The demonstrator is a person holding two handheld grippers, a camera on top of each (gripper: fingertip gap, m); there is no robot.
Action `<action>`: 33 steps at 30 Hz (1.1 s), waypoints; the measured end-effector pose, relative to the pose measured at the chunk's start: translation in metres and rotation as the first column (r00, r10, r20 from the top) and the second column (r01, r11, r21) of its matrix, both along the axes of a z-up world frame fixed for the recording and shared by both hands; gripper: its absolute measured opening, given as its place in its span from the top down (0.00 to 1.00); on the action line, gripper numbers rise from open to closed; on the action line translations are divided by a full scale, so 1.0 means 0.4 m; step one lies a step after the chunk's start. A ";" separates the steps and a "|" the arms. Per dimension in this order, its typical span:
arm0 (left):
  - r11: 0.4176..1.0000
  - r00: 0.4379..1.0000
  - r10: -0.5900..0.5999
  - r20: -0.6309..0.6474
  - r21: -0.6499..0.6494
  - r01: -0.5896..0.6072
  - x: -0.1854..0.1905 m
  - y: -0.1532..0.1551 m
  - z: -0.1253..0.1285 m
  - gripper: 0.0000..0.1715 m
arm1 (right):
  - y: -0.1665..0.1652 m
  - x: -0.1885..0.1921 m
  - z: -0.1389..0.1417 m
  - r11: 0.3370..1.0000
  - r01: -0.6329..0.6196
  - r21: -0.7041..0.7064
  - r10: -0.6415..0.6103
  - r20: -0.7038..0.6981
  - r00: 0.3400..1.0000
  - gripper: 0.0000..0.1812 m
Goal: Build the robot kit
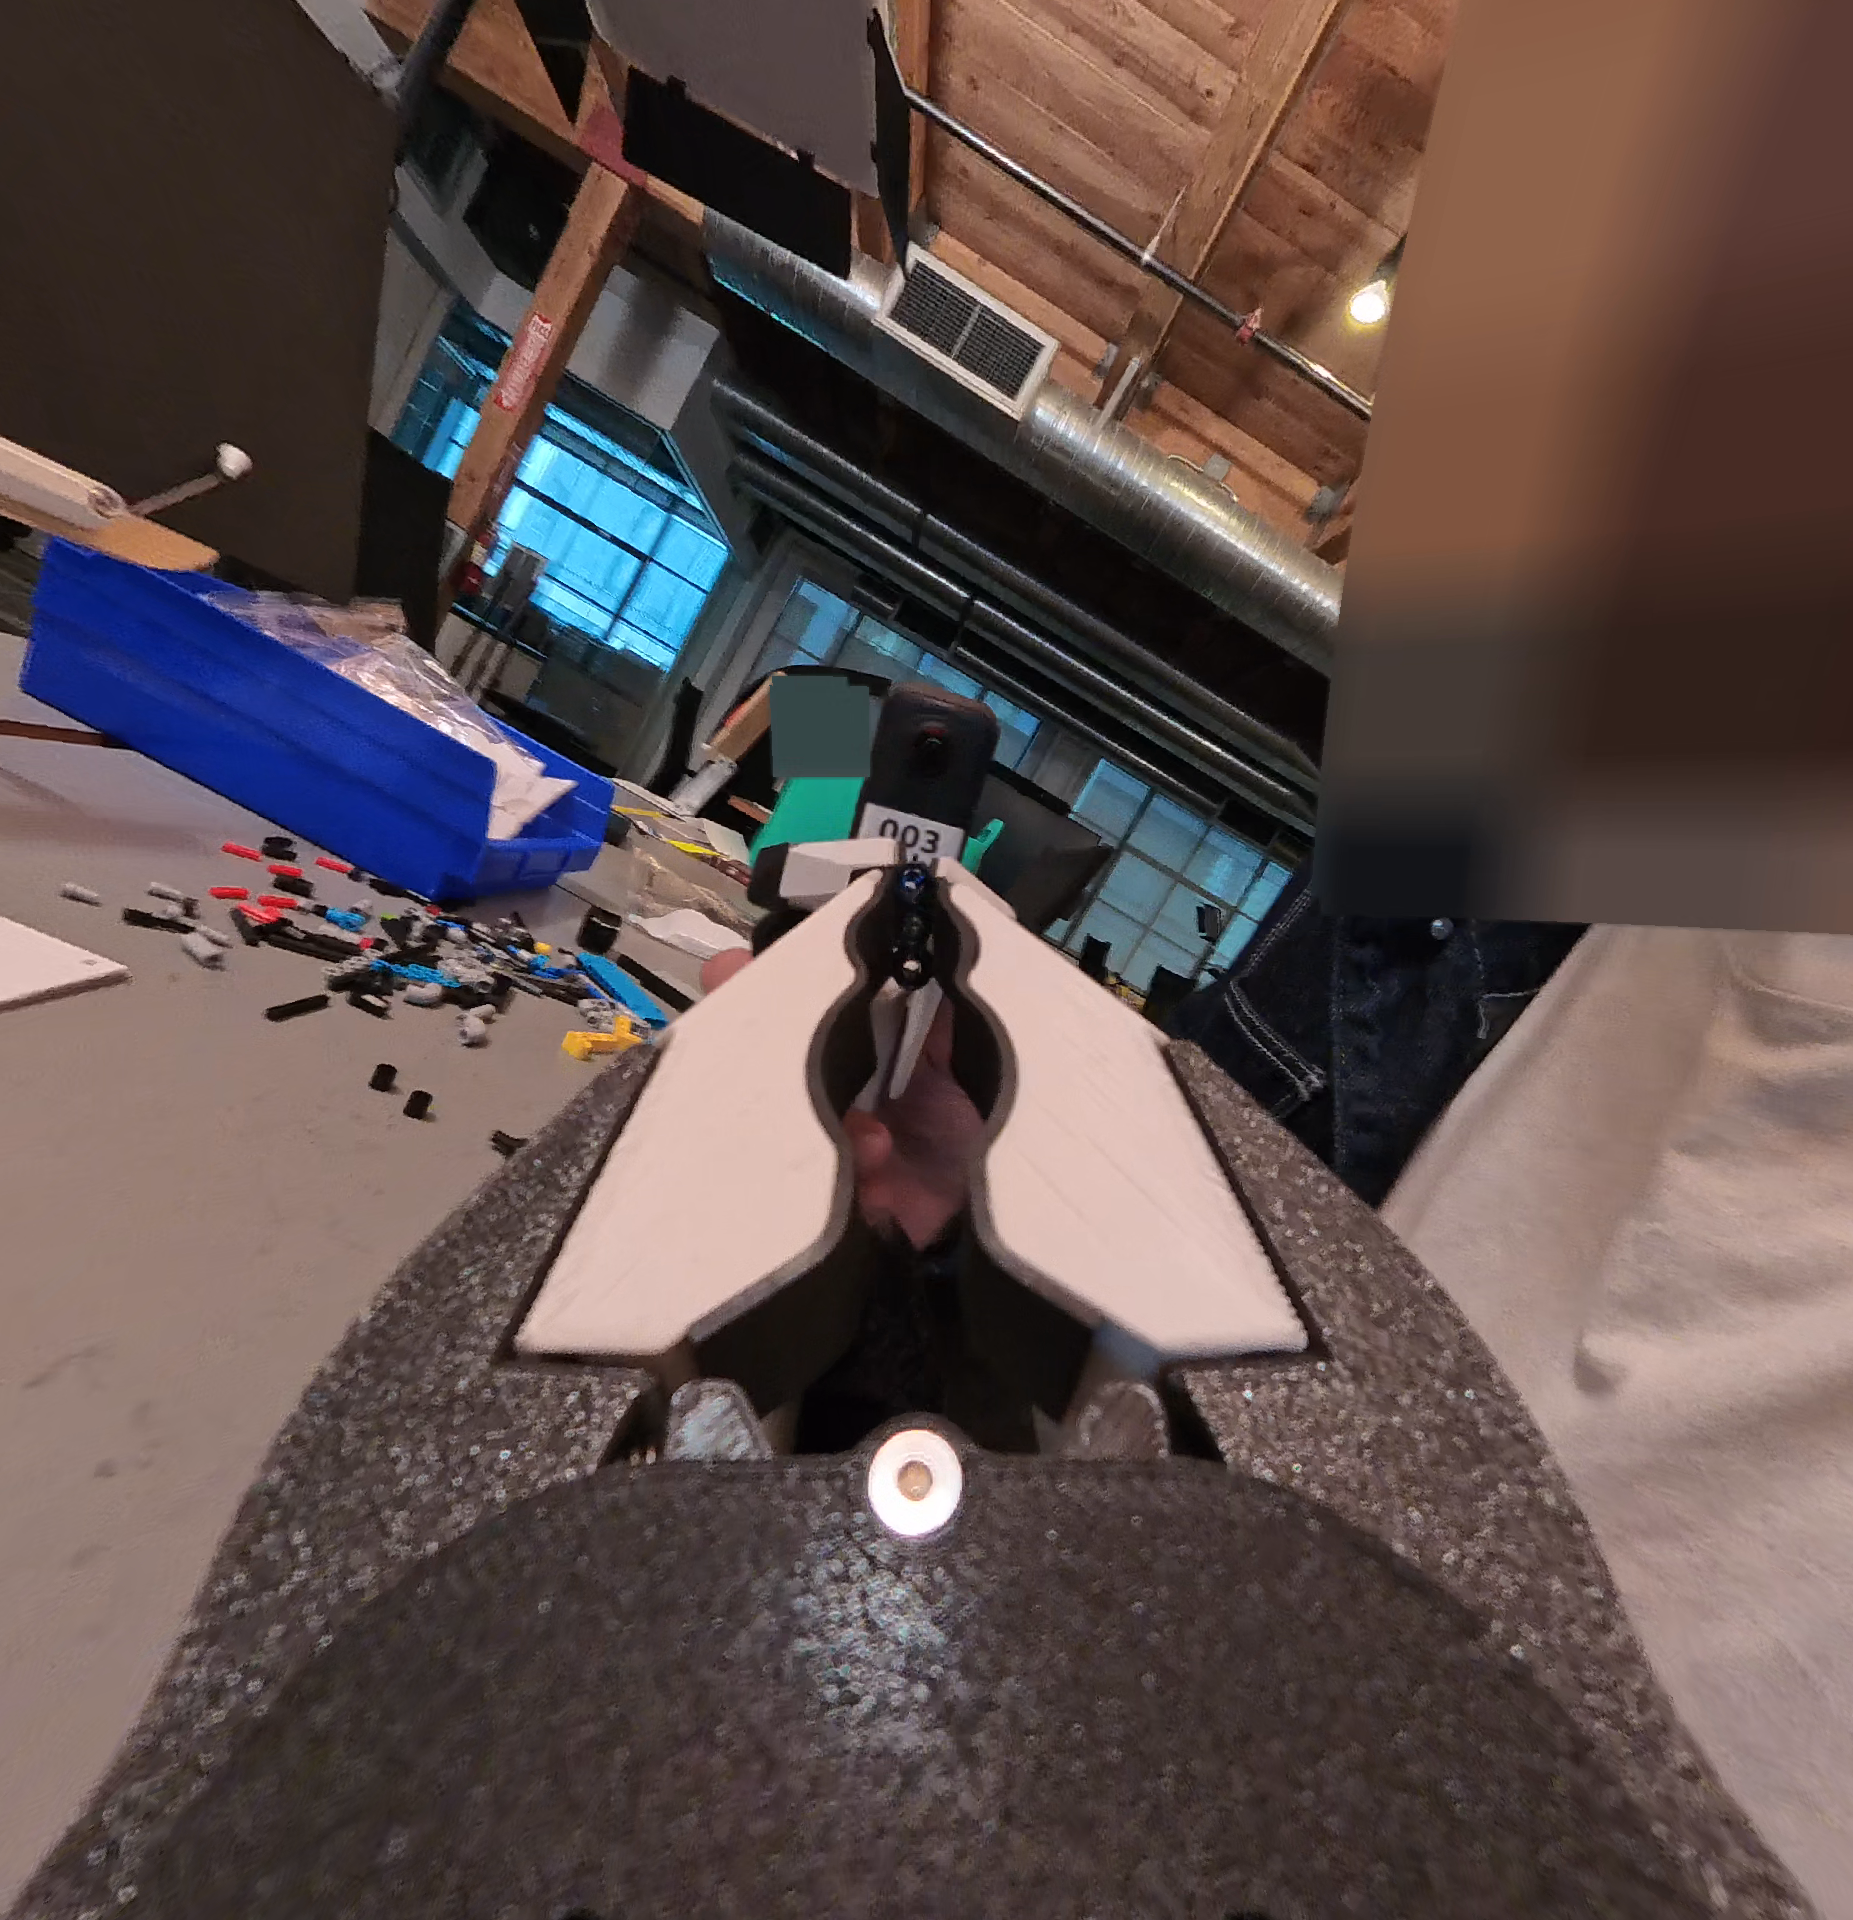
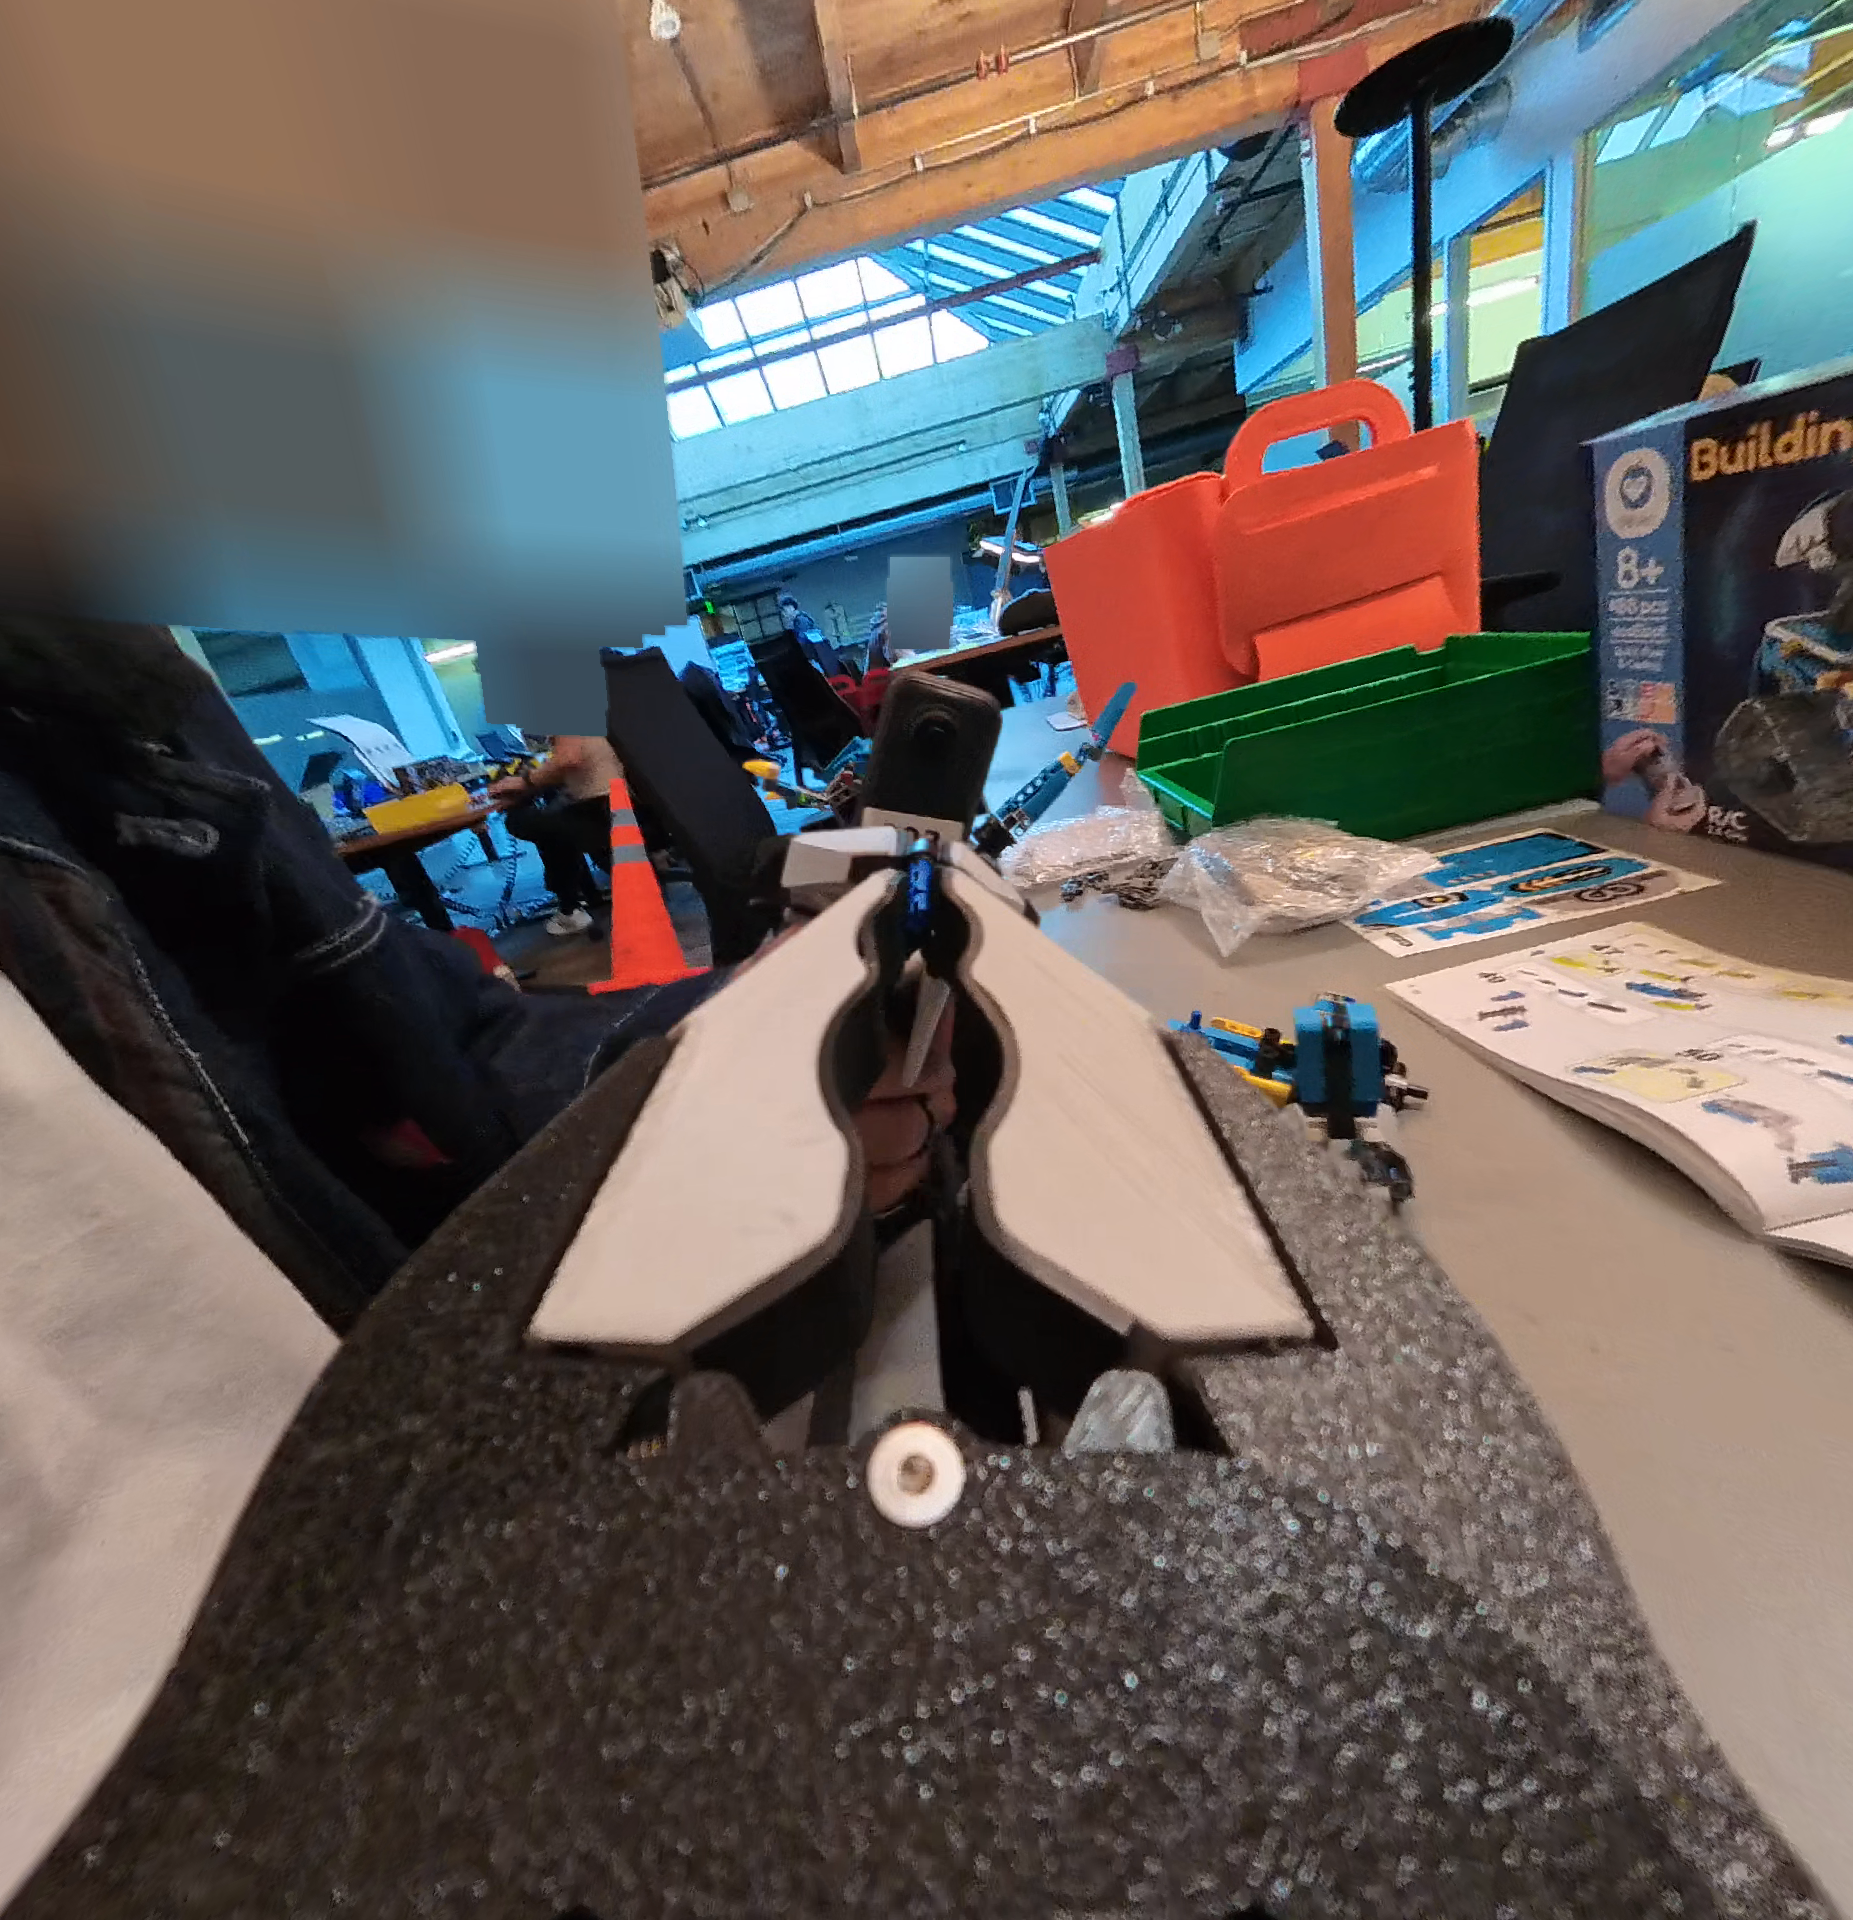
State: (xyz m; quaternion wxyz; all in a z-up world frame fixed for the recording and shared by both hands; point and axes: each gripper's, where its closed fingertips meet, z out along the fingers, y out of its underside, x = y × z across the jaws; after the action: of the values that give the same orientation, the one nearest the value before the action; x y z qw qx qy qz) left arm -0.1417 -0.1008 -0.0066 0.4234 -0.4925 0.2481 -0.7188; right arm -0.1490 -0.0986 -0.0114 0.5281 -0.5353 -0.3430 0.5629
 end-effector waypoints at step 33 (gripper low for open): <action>0.999 0.993 -0.054 -0.101 -0.001 0.055 0.007 -0.007 -0.042 0.96 | -0.008 0.025 -0.044 0.952 0.065 0.299 -0.143 0.244 0.959 0.94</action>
State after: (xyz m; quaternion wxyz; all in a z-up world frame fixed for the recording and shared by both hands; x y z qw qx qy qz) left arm -0.1390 -0.1035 -0.0235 0.3910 -0.5209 0.2831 -0.7040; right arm -0.1392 -0.1019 -0.0291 0.5795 -0.5399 -0.4594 0.4021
